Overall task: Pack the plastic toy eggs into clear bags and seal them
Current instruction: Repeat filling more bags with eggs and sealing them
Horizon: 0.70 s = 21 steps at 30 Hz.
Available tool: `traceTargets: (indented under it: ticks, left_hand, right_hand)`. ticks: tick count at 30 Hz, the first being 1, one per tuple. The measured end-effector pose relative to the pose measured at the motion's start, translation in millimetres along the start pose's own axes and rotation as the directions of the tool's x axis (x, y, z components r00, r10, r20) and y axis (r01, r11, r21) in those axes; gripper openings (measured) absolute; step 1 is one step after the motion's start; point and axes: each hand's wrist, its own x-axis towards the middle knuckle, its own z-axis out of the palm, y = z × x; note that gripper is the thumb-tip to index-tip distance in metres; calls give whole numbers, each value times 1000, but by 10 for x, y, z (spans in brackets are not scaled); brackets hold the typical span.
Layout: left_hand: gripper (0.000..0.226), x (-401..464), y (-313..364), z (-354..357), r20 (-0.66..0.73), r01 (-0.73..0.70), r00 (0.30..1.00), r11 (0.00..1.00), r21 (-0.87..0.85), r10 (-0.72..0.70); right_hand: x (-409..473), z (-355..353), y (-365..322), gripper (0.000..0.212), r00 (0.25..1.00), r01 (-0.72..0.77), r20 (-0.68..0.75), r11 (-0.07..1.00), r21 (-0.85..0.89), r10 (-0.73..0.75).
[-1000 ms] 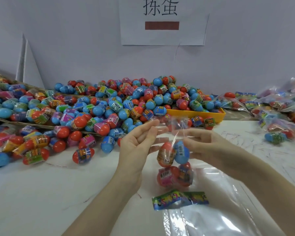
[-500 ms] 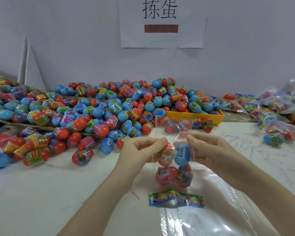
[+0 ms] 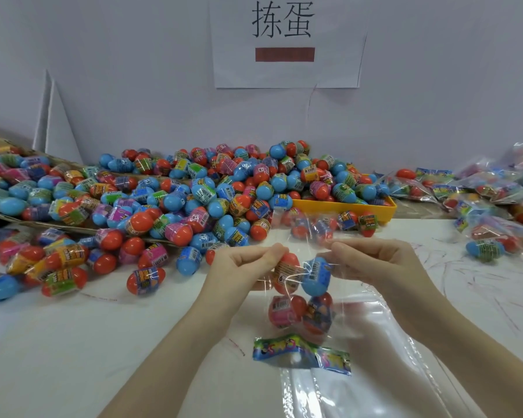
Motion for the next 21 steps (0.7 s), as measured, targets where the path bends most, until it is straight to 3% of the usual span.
traceTargets:
  ticks: [6, 10, 15, 21]
  left_hand:
    - [19, 21, 29, -62, -53, -25, 998, 999, -21, 24]
    - [13, 15, 31, -100, -8, -48, 999, 999, -8, 48]
    - [11, 13, 9, -95, -50, -71, 996, 997, -7, 71]
    - [17, 39, 34, -144, -31, -15, 999, 999, -47, 14]
  right_hand:
    - [18, -40, 5, 15, 998, -61, 28, 995, 74, 59]
    - [35, -57, 35, 15, 995, -86, 57, 995, 48, 83]
    - [28, -66, 43, 20, 990, -80, 117, 997, 20, 77]
    - [48, -91, 55, 15, 987, -119, 119, 989, 87, 109]
